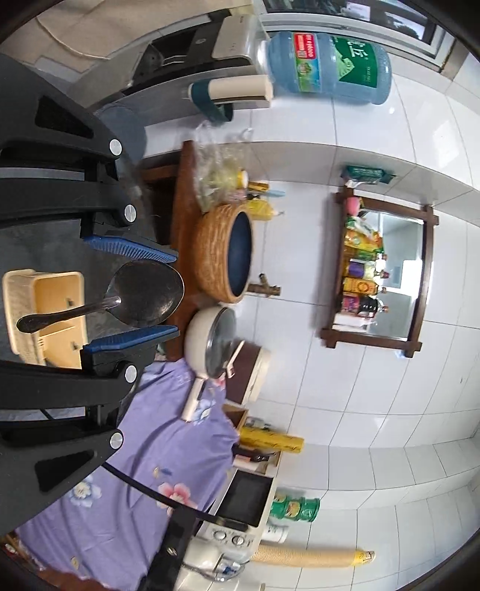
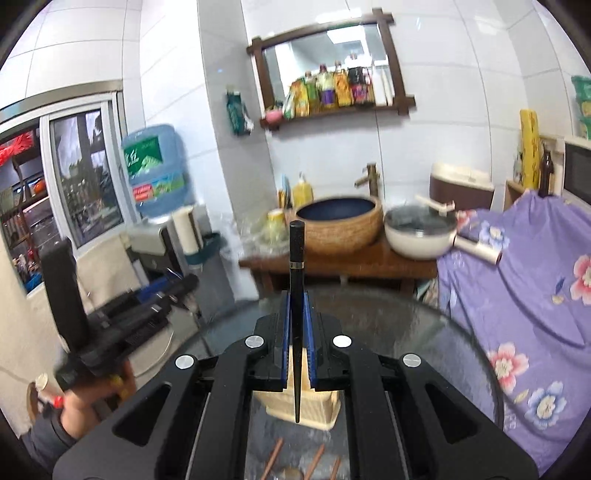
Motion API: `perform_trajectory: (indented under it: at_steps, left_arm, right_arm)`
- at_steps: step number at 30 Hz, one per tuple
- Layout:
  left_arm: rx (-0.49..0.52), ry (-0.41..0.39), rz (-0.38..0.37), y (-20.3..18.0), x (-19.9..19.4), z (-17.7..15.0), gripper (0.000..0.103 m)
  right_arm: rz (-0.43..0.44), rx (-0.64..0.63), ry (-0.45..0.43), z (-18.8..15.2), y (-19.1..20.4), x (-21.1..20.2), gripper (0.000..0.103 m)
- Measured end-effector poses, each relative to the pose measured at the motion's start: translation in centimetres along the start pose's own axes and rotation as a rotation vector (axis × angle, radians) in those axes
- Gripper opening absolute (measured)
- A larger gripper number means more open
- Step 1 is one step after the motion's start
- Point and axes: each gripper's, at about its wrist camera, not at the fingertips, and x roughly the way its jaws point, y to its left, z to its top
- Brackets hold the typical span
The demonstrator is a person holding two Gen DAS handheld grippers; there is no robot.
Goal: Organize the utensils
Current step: 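Lift the spoon with the left tool over the holder while the right tool carries the black chopstick there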
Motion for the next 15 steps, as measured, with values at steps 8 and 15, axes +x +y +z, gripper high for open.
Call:
perform_trajectory:
  at_steps: [8,15]
  left_arm:
    - [-0.027,-0.02,0.048,-0.3,4.1,-1.6,0.035]
    - [-0.031,0.01,0.065,0.8,5.9,-4.9,0.035]
  right_arm:
    - [-0.082,-0.047,-0.073,-0.7,0.0,3.2,0.008]
    - [-0.057,0.007,-0.022,-5.3,-1.4,7.0,0.008]
